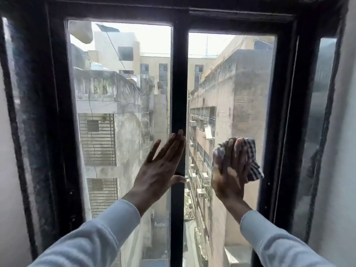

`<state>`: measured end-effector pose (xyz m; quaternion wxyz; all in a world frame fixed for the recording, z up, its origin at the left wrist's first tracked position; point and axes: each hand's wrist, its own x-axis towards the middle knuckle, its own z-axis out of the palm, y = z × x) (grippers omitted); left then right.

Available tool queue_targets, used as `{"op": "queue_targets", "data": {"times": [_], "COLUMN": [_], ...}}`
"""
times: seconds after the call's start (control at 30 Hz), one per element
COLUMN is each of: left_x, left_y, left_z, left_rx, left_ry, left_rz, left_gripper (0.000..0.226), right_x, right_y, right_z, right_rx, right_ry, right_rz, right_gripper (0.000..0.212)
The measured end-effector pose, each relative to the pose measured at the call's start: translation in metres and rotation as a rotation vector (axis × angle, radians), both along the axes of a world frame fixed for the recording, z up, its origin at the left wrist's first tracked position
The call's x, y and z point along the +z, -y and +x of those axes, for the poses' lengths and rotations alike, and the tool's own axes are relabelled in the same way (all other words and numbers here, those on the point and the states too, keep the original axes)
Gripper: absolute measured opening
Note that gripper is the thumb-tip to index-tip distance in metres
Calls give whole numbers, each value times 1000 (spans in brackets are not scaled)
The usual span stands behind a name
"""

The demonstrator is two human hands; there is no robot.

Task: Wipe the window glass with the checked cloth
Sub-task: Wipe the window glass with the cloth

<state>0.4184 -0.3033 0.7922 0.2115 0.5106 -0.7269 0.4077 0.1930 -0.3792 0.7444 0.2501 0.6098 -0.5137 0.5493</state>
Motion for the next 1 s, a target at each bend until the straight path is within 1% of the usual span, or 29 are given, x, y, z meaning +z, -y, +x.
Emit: {"op": "queue_targets", "data": {"times": [0.03, 0.07, 0.1, 0.13, 0.17, 0.2, 0.23, 0.27, 0.3, 0.33, 0.37, 0.4, 0.43, 0.47, 0.5, 0.53, 0.57, 0.6, 0.63, 0.67, 0.7, 0.73, 0.77, 0.8, 0.83, 0.9, 0.93, 0.97, 1.0], "left_x": [0, 0, 0, 0, 1, 0, 1, 1, 1, 1, 1, 1, 1, 2, 2, 2, 2, 3, 3, 3, 3, 2, 2, 2, 1, -1, -1, 0, 0], "left_y": [0, 0, -1, -1, -1, 0, -1, -1, -1, -2, -2, -3, -4, -4, -5, -5, -5, -6, -7, -7, -7, -7, -7, -7, -7, -6, -5, -5, -5], "left_z": [0, 0, 0, 0, 2, 3, 3, 3, 3, 2, 1, -1, -3, -4, -4, -3, -2, -1, -1, -2, -2, -3, -4, -6, -6, -5, -3, -1, -1], "left_rx": [3, 4, 1, -3, -5, -5, -2, 5, 13, 18, 21, 27, 33, 40, 50, 60, 68, 71, 70, 66, 61, 59, 60, 56, 46, 18, 11, 6, 4], "left_ry": [1, 4, 7, 6, 1, -2, 1, 8, 10, 9, 11, 14, 16, 17, 15, 11, 12, 16, 20, 18, 11, 4, -3, -8, -14, -33, -39, -42, -42], "left_rz": [2, -3, -8, -18, -35, -46, -47, -44, -43, -44, -42, -42, -44, -47, -55, -67, -76, -79, -77, -71, -59, -52, -51, -49, -41, -42, -50, -48, -32], "left_gripper": [125, 125, 124, 124, 124, 124, 124, 124, 124, 124, 124, 123, 123, 122, 122, 122, 121, 121, 121, 121, 121, 121, 121, 121, 121, 120, 120, 119, 120], "right_x": [-16, -11, 11, 43, 73, 96, 107, 98, 73, 38, 3, -18, -21, -2, 30, 59, 83, 95, 91, 71, 40, 6, -15, -18, 0, 66, 96, 118, 124], "right_y": [-1, 4, 11, 19, 28, 41, 43, 37, 30, 21, 10, 4, 3, 6, 10, 17, 26, 30, 25, 16, 4, -8, -14, -13, -7, 9, 20, 29, 29], "right_z": [6, 8, 7, 4, -3, -14, -24, -29, -29, -23, -10, 3, 13, 19, 21, 19, 12, 3, -1, -1, 6, 18, 29, 36, 37, 30, 22, 10, -1], "right_rx": [41, 86, 96, 56, 28, 9, -19, -45, -71, -84, -78, -46, 11, 64, 65, 49, 20, 3, -21, -42, -49, -47, -19, 37, 89, 70, 36, 21, 2], "right_ry": [-92, -204, -334, -480, -560, -509, -343, -114, 80, 154, 95, -28, -159, -272, -358, -395, -344, -217, -49, 107, 192, 166, 64, -57, -179, -410, -448, -388, -267], "right_rz": [-1, -56, -127, -185, -222, -241, -216, -150, -109, -81, -41, 7, 5, -25, -77, -124, -177, -177, -121, -59, -18, 26, 46, 38, -16, -155, -234, -307, -317], "right_gripper": [72, 70, 67, 66, 64, 63, 62, 63, 64, 65, 67, 69, 70, 72, 73, 75, 79, 84, 88, 90, 87, 82, 77, 73, 69, 64, 62, 59, 57]}}
